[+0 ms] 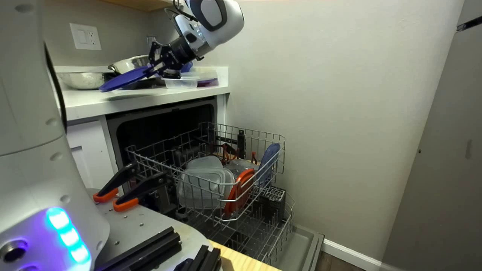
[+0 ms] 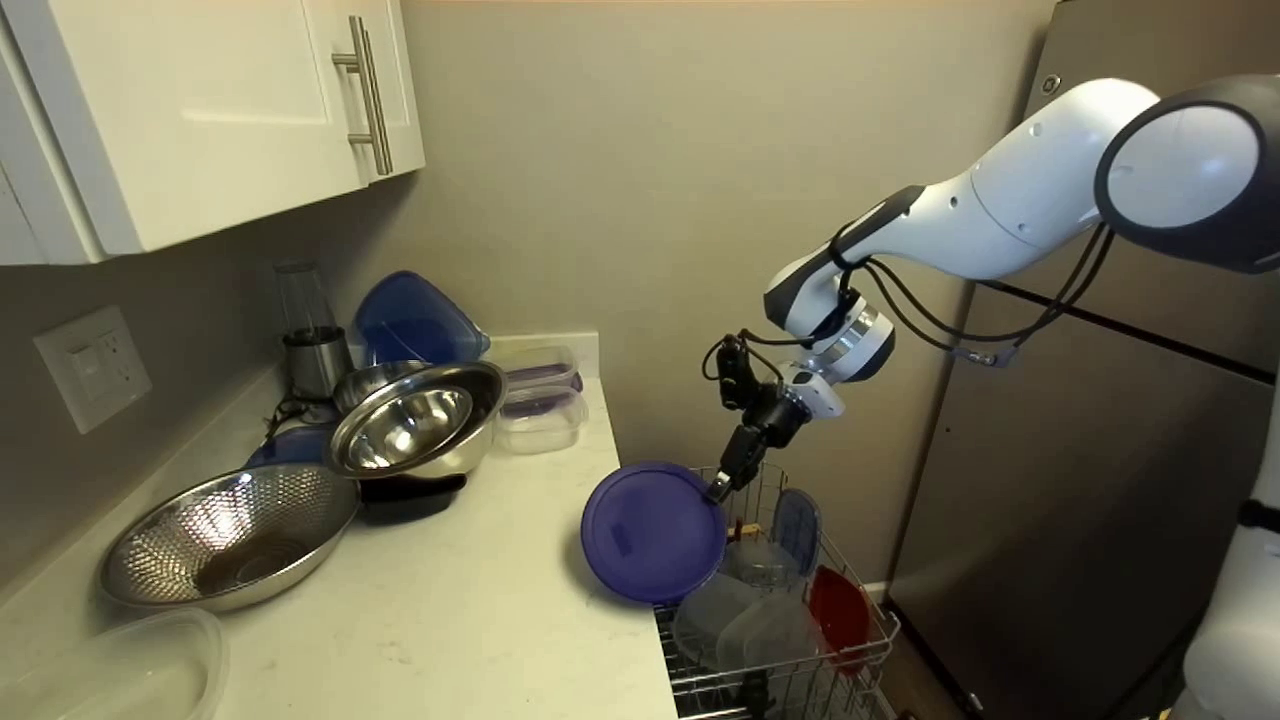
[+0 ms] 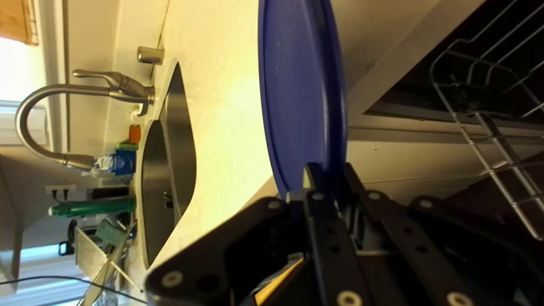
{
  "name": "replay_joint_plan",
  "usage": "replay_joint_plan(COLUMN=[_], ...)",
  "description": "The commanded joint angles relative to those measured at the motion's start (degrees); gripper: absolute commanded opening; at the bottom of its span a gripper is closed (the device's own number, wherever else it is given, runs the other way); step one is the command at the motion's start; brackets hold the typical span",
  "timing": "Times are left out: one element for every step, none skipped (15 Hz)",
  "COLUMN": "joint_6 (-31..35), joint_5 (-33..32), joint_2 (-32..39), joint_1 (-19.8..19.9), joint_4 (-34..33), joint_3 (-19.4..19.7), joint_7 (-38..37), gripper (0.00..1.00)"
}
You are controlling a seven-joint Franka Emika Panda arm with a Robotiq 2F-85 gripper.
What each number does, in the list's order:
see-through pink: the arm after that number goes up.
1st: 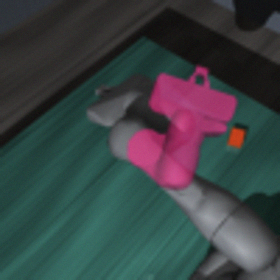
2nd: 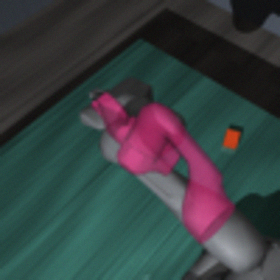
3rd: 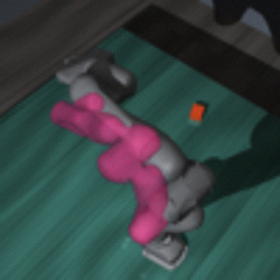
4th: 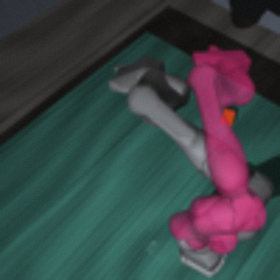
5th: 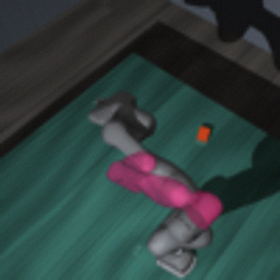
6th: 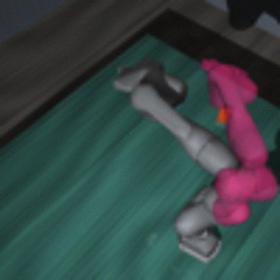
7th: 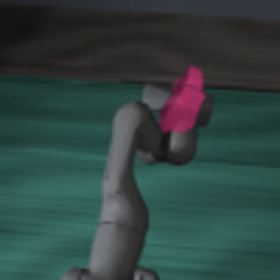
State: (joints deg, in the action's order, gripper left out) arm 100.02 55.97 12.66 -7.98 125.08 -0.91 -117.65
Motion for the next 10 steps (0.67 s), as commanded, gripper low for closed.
replay_joint_plan(joint_6=[7.0,8.6,10.5,12.3,14.1,15.7,17.4,18.8,20.3,21.8], joint_5=[3.2,3.9,4.5,5.2,5.5,5.9,5.9,6.0,6.2,6.3], joint_2=[-10.3,-12.3,-14.3,-16.3,-18.0,-19.6,-21.1,-22.3,-23.4,-24.2], joint_1=[2.1,2.7,3.3,3.9,4.4,4.9,5.3,5.7,5.9,6.1], joint_4=[9.1,10.8,12.4,14.1,15.4,16.7,17.9,18.9,19.7,20.6], joint_3=[1.0,1.2,1.4,1.5,1.5,1.4,1.2,1.0,0.7,0.5], joint_7=[2.4,2.5,2.4,2.5,2.2,2.1,1.8,1.5,1.3,1.0], gripper=[0.04,0.04,0.04,0.04,0.04,0.04,0.04,0.04,0.04,0.04])
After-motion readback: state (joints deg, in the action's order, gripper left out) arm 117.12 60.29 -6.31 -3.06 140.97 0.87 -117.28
